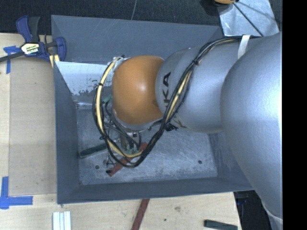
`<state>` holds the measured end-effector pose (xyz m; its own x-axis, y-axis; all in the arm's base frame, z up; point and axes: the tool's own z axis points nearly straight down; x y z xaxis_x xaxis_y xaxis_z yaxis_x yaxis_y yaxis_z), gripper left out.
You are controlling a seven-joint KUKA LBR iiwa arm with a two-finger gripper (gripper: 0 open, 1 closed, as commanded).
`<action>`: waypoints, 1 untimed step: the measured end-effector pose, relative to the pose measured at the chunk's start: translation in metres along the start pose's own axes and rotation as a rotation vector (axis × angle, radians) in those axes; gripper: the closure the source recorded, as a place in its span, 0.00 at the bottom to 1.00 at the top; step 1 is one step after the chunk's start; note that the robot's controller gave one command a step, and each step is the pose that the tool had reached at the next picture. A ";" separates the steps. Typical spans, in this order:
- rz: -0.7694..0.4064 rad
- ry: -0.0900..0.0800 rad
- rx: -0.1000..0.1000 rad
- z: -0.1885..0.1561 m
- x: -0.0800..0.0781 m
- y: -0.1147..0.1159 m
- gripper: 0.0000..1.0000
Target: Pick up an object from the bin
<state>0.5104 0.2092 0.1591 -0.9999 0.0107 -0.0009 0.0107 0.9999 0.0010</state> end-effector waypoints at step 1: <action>0.000 -0.002 0.000 -0.001 -0.001 0.000 0.00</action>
Offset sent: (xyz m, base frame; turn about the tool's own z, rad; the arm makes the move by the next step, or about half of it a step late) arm 0.0152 0.0098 -0.0599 0.0027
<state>0.5110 0.2091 0.1597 -0.9999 0.0106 -0.0025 0.0106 0.9999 0.0012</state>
